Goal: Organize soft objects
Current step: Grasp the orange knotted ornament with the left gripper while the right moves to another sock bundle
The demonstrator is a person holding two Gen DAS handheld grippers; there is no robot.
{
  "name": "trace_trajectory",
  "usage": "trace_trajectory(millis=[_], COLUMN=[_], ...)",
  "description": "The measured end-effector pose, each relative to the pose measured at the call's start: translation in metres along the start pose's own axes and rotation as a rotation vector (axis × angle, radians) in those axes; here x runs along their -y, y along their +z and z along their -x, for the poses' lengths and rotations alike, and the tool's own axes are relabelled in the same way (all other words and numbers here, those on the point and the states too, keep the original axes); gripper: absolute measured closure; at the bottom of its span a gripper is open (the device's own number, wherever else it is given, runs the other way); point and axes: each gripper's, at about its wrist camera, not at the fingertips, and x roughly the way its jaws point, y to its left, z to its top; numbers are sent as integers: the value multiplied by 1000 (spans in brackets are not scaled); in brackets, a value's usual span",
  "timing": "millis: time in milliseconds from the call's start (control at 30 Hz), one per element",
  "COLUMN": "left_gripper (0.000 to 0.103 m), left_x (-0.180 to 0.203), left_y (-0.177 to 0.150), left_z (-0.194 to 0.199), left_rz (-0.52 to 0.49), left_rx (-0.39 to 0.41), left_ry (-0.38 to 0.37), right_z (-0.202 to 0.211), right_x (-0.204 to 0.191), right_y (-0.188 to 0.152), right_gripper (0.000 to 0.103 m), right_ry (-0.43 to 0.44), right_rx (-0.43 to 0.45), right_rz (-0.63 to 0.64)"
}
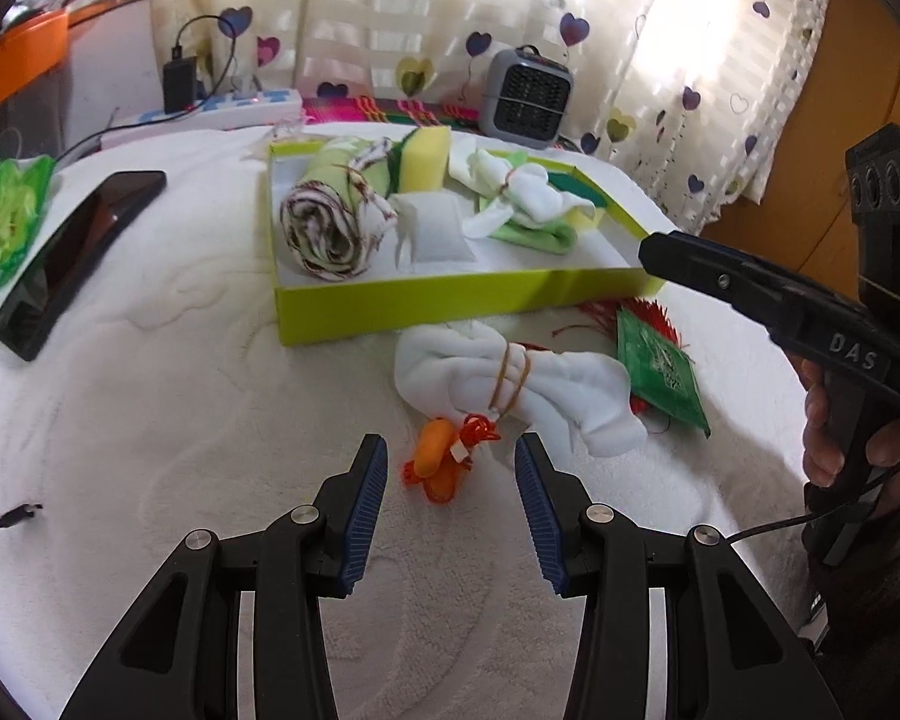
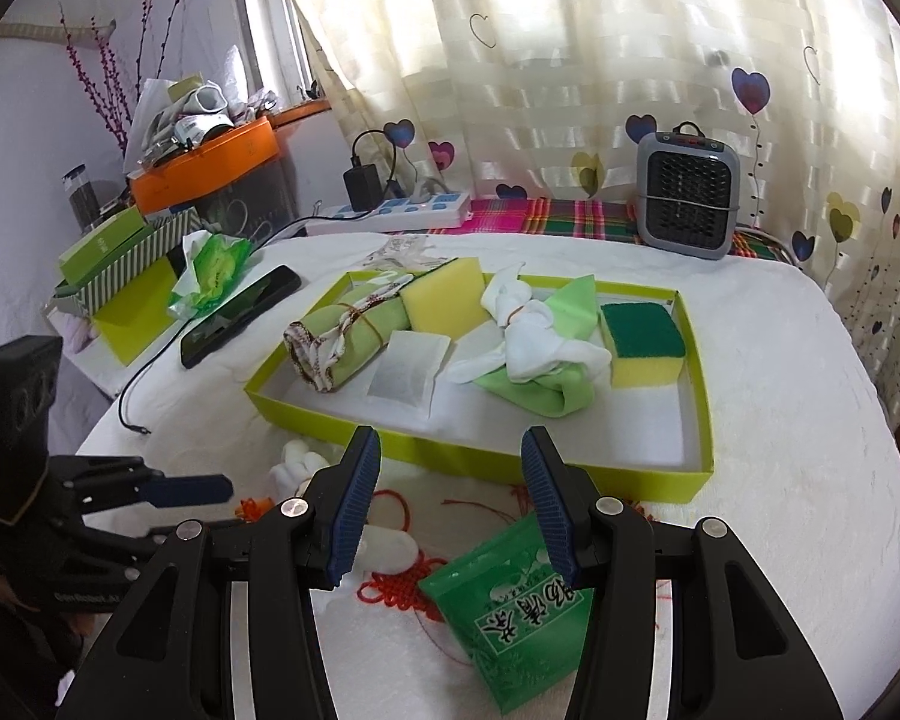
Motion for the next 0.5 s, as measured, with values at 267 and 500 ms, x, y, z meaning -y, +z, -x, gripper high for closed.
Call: trace_trajectory(millis=[267,500], left_gripper=[60,71], left_x=[4,2], left_y=[0,-1], left_z=[-9,-12], left_rz=[-22,-23], left_rx=[-7,-14], left_ry=[10,19], right_z=[-2,-6], right_x=[-7,-16], right_y=[-2,-4], right_gripper=[53,53], right_ry=[0,4], right_rx=[-12,-30], right_rz=[9,22])
